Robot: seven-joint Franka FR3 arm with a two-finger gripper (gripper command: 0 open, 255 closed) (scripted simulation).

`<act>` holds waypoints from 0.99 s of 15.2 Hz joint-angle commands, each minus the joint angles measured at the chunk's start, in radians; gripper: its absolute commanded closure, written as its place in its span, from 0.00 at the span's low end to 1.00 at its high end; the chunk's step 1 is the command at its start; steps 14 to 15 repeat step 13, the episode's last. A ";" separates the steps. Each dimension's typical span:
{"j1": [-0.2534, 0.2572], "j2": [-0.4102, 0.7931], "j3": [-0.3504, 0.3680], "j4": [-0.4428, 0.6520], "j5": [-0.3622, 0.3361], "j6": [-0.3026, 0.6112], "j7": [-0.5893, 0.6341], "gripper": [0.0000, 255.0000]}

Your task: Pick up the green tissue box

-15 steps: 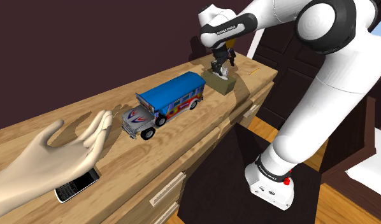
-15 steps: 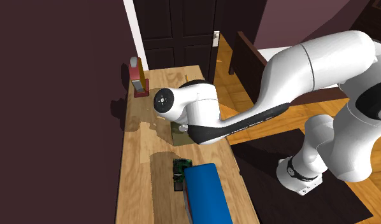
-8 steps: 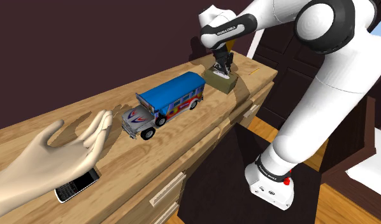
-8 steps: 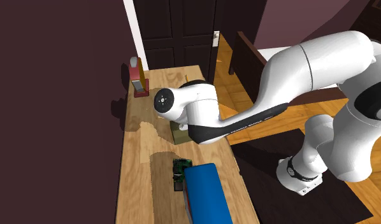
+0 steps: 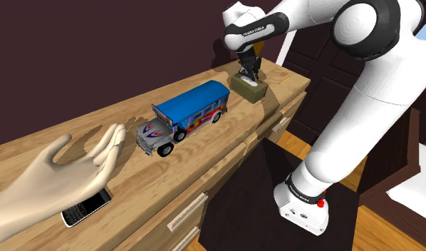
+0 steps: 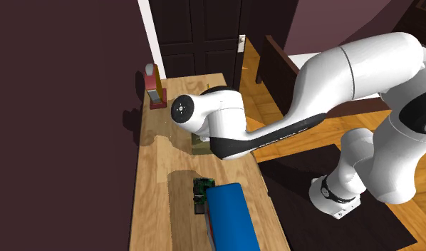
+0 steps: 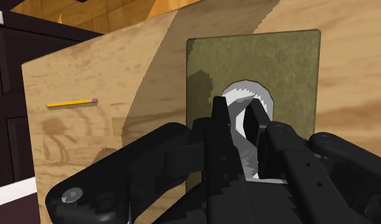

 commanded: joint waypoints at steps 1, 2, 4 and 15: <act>0.002 -0.008 0.002 0.016 0.002 -0.023 -0.008 1.00; 0.003 -0.012 0.002 0.025 0.002 -0.035 -0.013 1.00; 0.004 -0.020 0.003 0.042 0.003 -0.057 -0.023 1.00; 0.008 -0.040 0.005 0.110 0.005 -0.138 -0.059 1.00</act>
